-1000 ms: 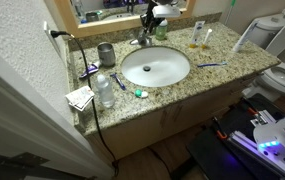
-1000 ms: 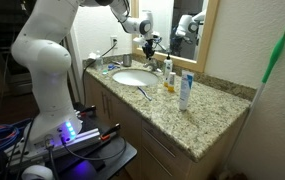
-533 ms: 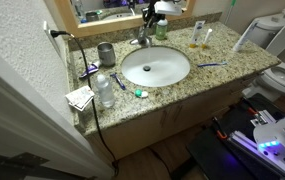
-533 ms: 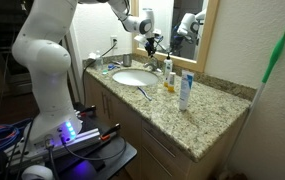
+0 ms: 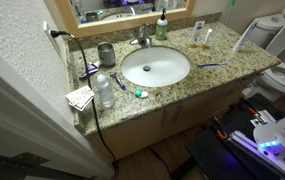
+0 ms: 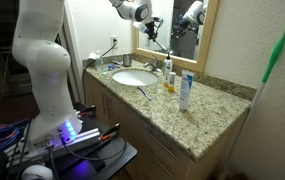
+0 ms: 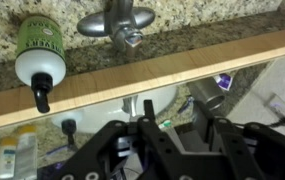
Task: Push the faucet handle upwards
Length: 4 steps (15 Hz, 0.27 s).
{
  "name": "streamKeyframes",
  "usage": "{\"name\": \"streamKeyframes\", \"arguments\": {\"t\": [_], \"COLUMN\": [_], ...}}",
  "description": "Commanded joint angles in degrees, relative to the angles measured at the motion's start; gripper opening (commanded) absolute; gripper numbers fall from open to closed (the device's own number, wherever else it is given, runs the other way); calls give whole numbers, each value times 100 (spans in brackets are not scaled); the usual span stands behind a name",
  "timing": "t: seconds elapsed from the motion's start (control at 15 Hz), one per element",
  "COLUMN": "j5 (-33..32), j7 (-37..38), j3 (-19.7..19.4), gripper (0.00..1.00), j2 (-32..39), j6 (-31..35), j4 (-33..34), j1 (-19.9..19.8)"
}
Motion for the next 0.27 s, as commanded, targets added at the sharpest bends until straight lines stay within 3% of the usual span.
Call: {"name": "streamKeyframes", "arguments": {"t": [0.0,0.07,0.13,0.2], "j5": [381,608,235,289], "j7": [-542,-833,-313,-366], "j3": [313,392,193,226], "gripper": [76,84,90,73], "j2": [-1275,-1593,-859,-1086], "j6": [-752,-1172,-674,-845], "j4": [-857,-1042,-382,-480], "j1": [-215,-253,-88,-89]}}
